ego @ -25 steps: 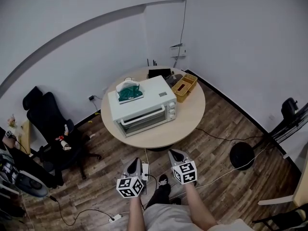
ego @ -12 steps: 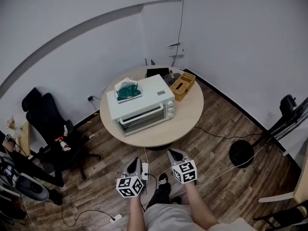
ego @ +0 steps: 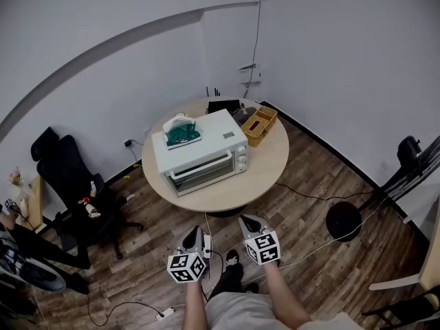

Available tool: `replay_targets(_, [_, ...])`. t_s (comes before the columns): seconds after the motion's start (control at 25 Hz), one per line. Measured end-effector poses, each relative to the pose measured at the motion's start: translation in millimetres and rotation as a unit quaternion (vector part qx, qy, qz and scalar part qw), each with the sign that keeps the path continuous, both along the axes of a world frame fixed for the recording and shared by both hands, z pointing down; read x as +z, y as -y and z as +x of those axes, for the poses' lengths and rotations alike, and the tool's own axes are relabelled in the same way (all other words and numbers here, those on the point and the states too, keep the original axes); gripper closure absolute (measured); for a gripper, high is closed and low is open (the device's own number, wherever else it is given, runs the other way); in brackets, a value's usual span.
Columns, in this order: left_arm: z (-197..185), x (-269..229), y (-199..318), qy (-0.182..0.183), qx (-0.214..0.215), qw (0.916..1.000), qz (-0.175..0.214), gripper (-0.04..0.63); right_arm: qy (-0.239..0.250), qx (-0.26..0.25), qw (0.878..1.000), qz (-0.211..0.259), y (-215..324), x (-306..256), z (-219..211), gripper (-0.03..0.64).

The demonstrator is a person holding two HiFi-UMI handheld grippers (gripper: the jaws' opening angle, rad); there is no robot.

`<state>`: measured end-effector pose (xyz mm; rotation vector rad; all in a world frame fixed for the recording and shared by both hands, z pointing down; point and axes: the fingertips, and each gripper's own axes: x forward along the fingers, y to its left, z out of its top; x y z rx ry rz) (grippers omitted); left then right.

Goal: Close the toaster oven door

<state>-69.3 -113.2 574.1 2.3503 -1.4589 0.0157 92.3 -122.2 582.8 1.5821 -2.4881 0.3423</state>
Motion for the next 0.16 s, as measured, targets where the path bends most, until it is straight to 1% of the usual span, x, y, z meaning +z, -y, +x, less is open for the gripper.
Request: replay_targets(0.16, [-0.9,5.1,-0.4,-0.002,-0.002,1.0000,-0.006,0.537,0.004,0.003,1.000,0.000,0.8,1.0,1.2,0.617])
